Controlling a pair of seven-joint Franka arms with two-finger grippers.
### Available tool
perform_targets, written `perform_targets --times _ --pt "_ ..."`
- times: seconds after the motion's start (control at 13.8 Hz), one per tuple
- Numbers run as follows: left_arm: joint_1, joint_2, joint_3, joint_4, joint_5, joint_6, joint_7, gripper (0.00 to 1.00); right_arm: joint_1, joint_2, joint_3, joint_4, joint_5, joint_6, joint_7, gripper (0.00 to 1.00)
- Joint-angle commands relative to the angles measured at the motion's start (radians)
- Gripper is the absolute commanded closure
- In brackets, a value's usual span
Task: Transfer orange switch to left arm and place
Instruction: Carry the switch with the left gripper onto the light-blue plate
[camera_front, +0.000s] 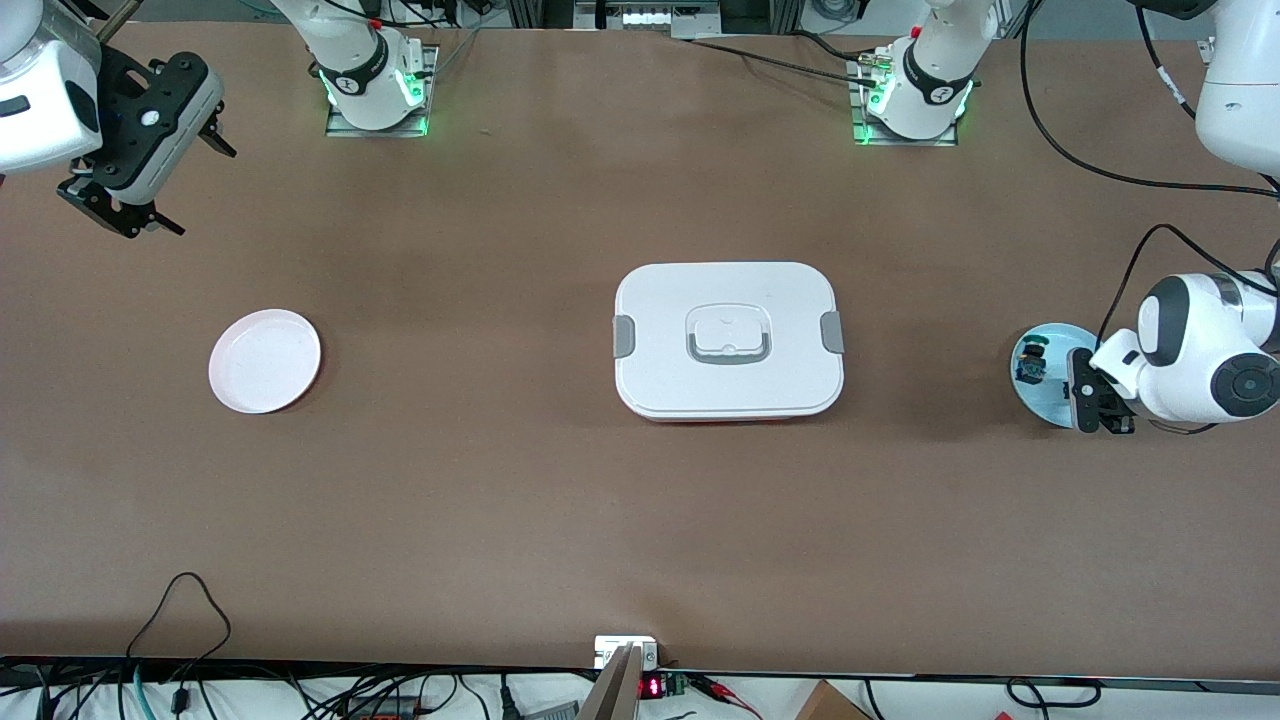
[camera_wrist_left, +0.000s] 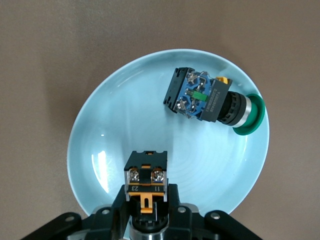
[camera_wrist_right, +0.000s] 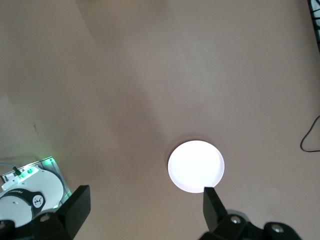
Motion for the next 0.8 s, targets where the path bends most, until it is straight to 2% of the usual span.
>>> perform_targets --times 0.0,0.07,0.15,0.22,0.29,0.44,0.58,0.73 --pt "0.015 0.016 -0.010 0.007 0.023 -0.001 0.023 0.72 0.092 -0.023 -0.102 -0.010 -0.013 0.010 0.039 0.00" --pt "0.013 0.016 -0.010 0.005 0.023 -0.001 0.023 0.71 0.175 -0.025 -0.183 -0.012 -0.013 -0.002 0.118 0.00" --pt "0.013 0.016 -0.010 0.005 0.023 -0.001 0.023 0.65 0.241 -0.027 -0.246 -0.018 -0.011 -0.011 0.218 0.00" --pt "0.013 0.016 -0.010 0.005 0.023 -0.001 0.023 0.52 0.291 -0.033 -0.290 -0.023 -0.006 -0.027 0.308 0.00" --pt "0.016 0.016 -0.011 0.005 0.023 -0.001 0.027 0.01 0.331 -0.037 -0.321 -0.039 -0.003 -0.030 0.405 0.00" --pt "0.024 0.014 -0.017 0.005 0.021 -0.004 0.038 0.00 0.425 -0.054 -0.402 -0.082 0.000 -0.028 0.598 0.00" --pt "0.026 0.007 -0.019 0.005 0.021 -0.013 0.038 0.00 0.575 -0.060 -0.546 -0.110 0.006 -0.030 0.747 0.00" --pt "0.024 -0.008 -0.025 0.007 0.021 -0.023 0.041 0.00 0.632 -0.062 -0.627 -0.145 0.030 -0.015 0.774 0.00"
